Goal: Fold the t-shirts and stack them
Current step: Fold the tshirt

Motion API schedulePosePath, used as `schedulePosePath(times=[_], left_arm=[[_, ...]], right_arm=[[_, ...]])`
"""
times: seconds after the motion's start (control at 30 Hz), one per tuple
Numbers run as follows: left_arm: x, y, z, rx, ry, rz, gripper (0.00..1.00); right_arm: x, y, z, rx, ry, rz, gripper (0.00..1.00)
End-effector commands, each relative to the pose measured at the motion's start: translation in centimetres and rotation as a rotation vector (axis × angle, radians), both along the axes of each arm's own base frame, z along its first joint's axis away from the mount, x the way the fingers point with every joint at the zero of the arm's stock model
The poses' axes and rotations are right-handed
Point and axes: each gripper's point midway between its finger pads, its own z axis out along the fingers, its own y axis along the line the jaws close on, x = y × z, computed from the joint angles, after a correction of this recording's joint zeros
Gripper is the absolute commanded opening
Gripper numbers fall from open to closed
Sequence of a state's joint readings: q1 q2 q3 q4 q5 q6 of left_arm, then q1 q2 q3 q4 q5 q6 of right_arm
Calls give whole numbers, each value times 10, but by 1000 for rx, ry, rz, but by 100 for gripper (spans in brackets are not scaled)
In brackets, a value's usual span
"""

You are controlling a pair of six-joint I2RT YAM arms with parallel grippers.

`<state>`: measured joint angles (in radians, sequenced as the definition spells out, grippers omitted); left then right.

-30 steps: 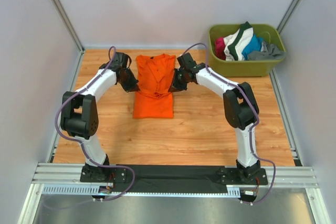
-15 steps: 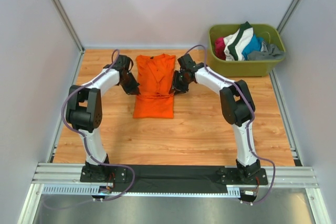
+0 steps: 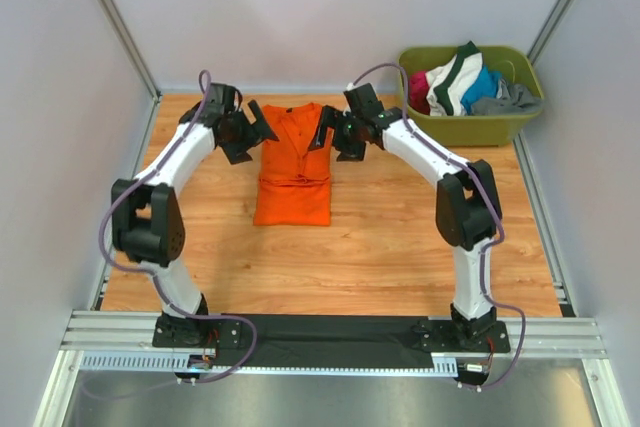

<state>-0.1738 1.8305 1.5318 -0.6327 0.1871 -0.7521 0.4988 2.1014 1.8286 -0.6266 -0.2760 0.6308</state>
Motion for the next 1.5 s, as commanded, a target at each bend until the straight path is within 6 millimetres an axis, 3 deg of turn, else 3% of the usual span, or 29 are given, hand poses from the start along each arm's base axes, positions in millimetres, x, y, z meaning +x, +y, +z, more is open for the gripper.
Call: schedulePosePath(times=[0.0, 0.03, 0.07, 0.1, 0.13, 0.2, 0.33, 0.37, 0.4, 0.5, 0.6, 0.67, 0.73, 0.8, 0.97, 1.23, 1.47], left_arm=[[-44, -8, 22, -130, -8, 37, 99], [-55, -11, 39, -196, -35, 85, 99], [-67, -16, 23, -224, -26, 97, 99], [-72, -18, 24, -249, -36, 118, 99], [-77, -20, 33, -271, -74, 131, 99], [-83, -19, 22, -259, -66, 189, 99], [-87, -12, 8, -245, -37, 259, 99], [-83, -11, 7, -240, -49, 269, 99], [-83, -9, 3, -227, -39, 280, 100], [-72, -8, -6, -197, -37, 275, 100], [-63, -7, -9, -169, -18, 271, 100], [-59, -7, -24, -149, 8, 264, 99], [-61, -4, -37, -128, 35, 267, 99], [-64, 3, -46, -115, 52, 283, 99], [-76, 27, -51, -51, 50, 329, 99], [-84, 38, -45, -20, 24, 336, 99], [-86, 39, -52, -7, 35, 327, 99]], right_arm=[[-29, 9, 34, 156, 24, -74, 97], [-39, 14, 29, 192, 54, -87, 99], [-38, 22, 52, 283, 2, -92, 100], [-42, 26, 53, 335, 14, -114, 100], [-52, 25, 35, 367, 83, -163, 100], [-50, 33, 41, 447, 74, -192, 100], [-46, 45, 24, 502, 171, -235, 100], [-42, 51, 30, 529, 163, -233, 100], [-40, 54, 19, 517, 189, -242, 100], [-34, 58, 11, 501, 197, -271, 100], [-31, 51, -3, 421, 213, -312, 100], [-31, 48, -14, 378, 232, -318, 100], [-27, 51, -13, 363, 228, -297, 100], [-27, 53, -26, 343, 258, -299, 100], [-23, 51, -49, 304, 285, -335, 100], [-12, 47, -58, 216, 270, -349, 100], [24, 43, -55, 187, 199, -359, 100]])
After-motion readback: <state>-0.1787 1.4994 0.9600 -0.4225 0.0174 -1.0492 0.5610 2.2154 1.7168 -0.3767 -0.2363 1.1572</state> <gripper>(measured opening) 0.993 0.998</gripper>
